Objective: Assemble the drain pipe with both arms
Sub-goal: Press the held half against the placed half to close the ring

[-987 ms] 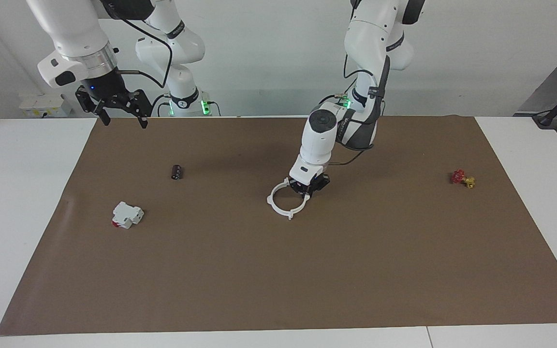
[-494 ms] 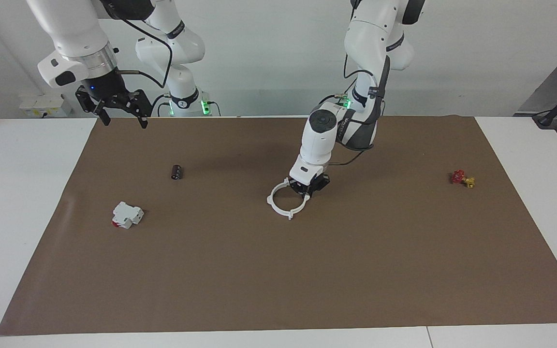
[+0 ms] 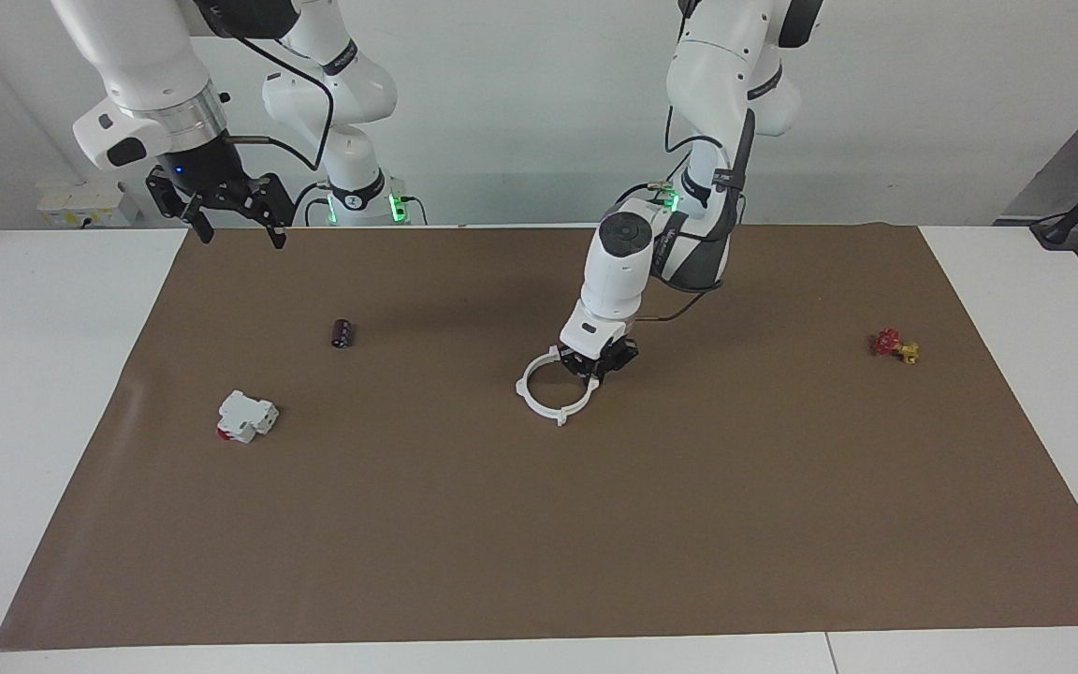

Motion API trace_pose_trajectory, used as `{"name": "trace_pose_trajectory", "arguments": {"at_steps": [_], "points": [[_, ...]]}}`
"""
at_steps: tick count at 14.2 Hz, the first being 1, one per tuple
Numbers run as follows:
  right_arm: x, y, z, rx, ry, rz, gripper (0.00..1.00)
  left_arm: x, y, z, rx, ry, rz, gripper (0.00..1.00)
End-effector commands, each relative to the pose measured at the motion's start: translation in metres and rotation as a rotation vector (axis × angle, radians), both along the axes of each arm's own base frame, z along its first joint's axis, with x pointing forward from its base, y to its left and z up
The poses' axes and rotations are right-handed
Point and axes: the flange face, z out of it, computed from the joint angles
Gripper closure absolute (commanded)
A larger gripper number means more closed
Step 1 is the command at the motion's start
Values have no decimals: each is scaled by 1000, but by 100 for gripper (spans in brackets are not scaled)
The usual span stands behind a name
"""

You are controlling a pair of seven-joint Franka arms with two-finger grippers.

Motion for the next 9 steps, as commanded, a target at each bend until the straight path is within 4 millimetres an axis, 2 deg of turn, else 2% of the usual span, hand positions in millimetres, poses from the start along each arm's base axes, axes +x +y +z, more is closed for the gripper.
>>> {"name": "trace_pose_trajectory", "arguments": {"at_steps": [1,5,6,7,9], "points": [[-6,-3,4,5,3,27,0,7,-1,-9,-19,-3,-3,100],[-6,-3,4,5,3,27,0,9,-2,-7,-28,-17,1,100],[-6,-3,4,5,3,27,0,10,-2,-7,-36,-28,3,90],[-6,-3,4,5,3,27,0,11,-3,-6,-39,-32,4,74],[-6,-3,4,5,3,27,0,12,-3,-6,-40,-33,4,63]]}}
